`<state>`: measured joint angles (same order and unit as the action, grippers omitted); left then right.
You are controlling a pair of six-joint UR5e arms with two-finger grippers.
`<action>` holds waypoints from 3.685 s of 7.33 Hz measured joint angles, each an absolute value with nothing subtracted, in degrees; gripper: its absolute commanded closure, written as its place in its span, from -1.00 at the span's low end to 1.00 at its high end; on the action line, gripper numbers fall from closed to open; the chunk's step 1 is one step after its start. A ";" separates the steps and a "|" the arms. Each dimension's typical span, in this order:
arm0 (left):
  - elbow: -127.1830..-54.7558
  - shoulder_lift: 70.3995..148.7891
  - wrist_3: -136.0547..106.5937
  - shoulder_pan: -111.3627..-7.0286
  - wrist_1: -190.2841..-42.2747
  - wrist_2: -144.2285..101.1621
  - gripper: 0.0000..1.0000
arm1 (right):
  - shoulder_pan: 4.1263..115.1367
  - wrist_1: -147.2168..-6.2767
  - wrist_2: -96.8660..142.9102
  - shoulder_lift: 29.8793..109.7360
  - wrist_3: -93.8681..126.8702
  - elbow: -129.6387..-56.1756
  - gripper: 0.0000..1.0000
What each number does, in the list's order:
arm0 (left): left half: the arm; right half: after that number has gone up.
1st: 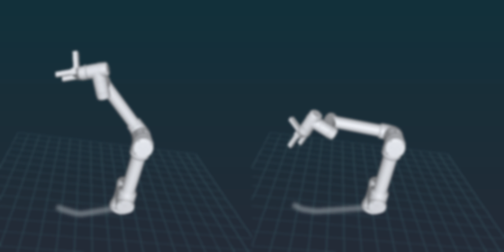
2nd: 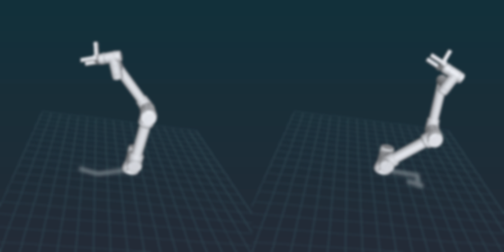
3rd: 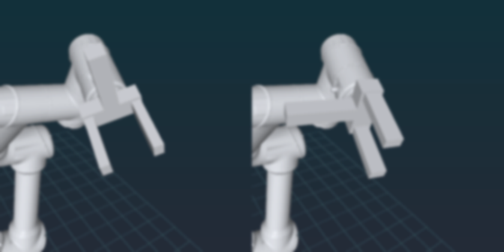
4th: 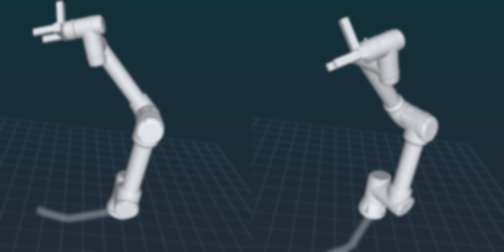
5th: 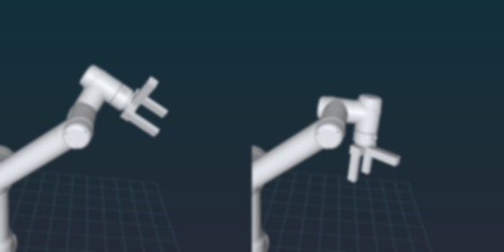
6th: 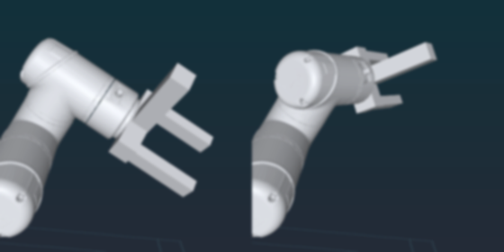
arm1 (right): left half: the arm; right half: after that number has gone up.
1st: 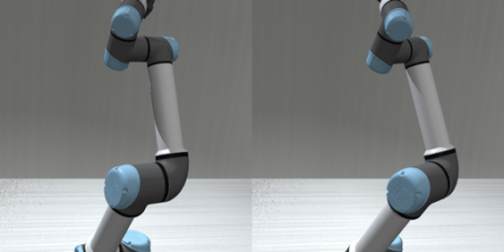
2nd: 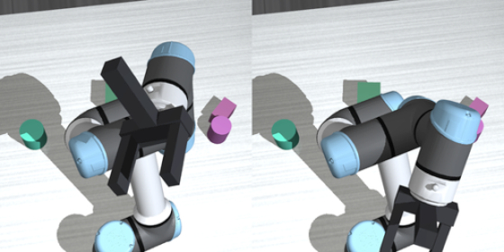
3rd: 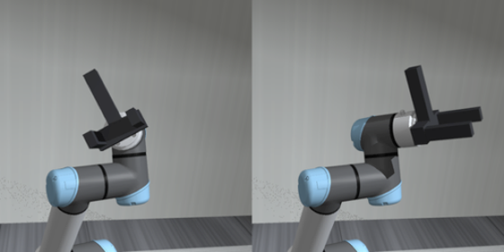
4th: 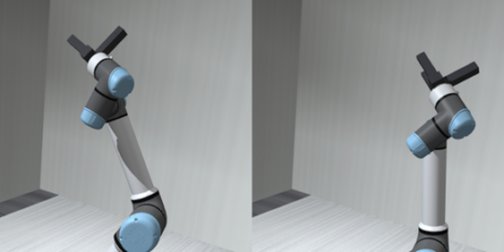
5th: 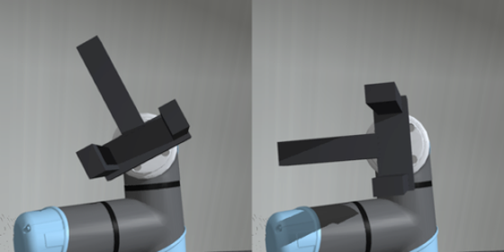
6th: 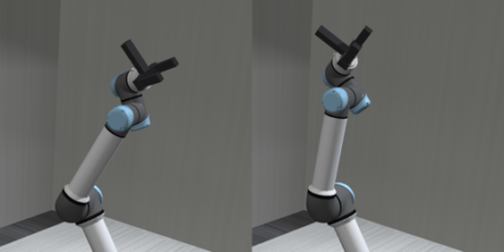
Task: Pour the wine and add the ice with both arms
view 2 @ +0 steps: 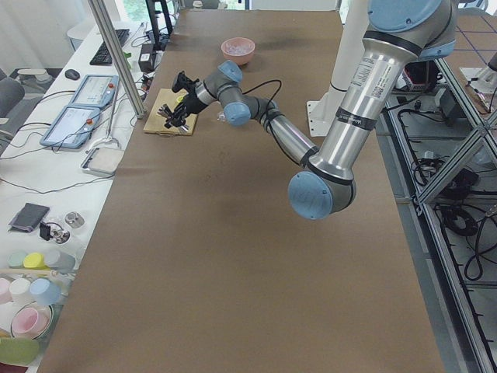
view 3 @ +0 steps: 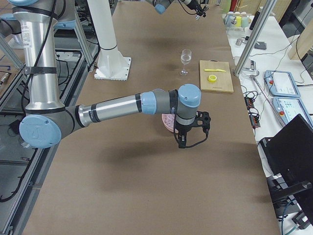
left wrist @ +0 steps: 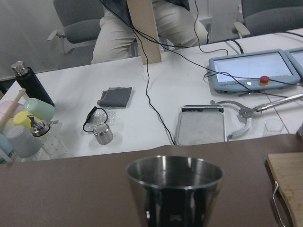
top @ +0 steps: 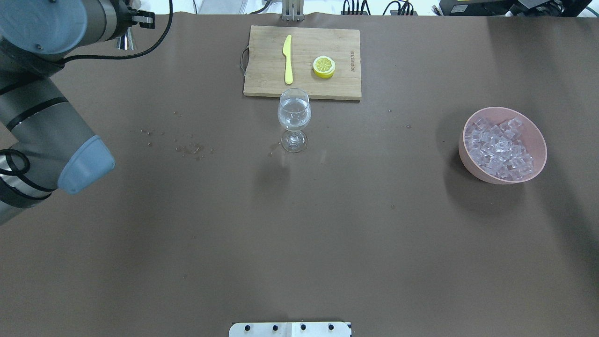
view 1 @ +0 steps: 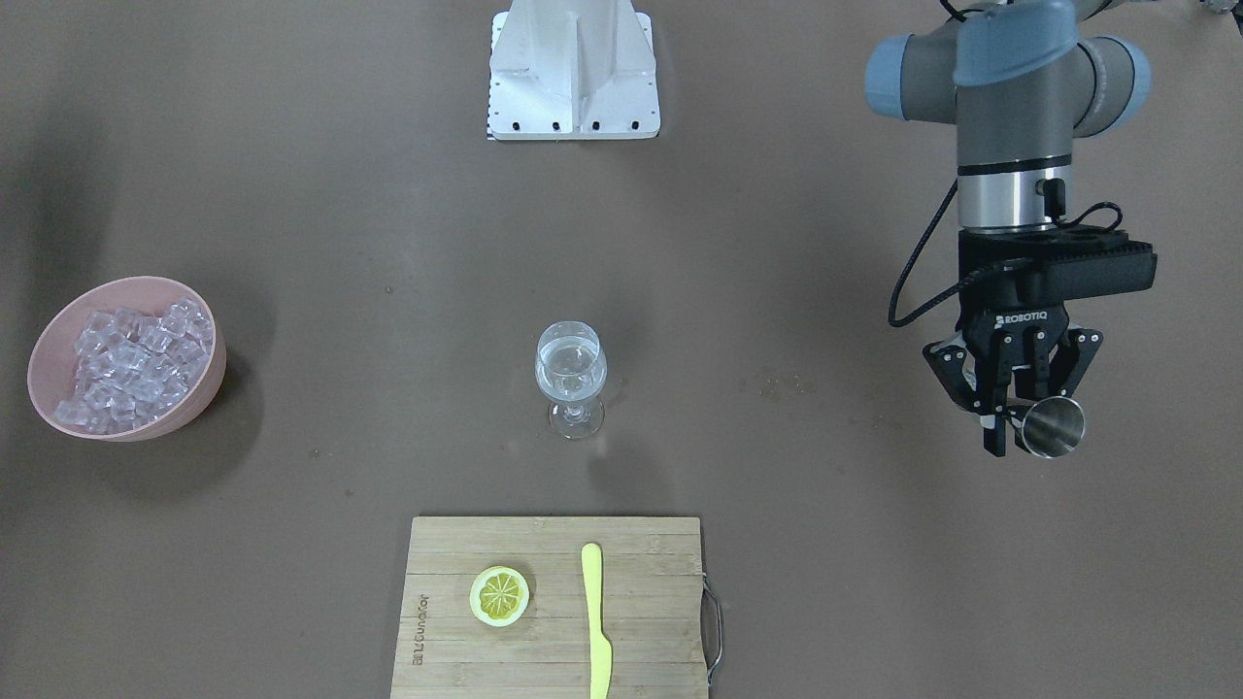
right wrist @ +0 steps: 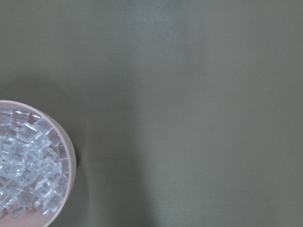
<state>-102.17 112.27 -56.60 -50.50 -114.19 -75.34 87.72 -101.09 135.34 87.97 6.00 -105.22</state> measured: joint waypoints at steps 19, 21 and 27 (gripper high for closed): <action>-82.72 98.43 -79.55 -36.68 -140.62 -38.90 1.00 | 61.28 -92.88 126.14 79.56 33.00 -104.97 -1.00; -79.56 99.18 -81.16 -34.44 -140.62 -35.58 1.00 | 61.20 -92.74 126.25 79.54 33.78 -105.05 -1.00; -75.67 101.82 -85.87 -32.16 -140.60 -34.72 1.00 | 61.17 -92.64 126.30 79.28 35.34 -105.76 -1.00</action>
<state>-75.67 101.82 -85.87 -32.16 -140.60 -34.72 61.17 -92.64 126.30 79.28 35.34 -105.76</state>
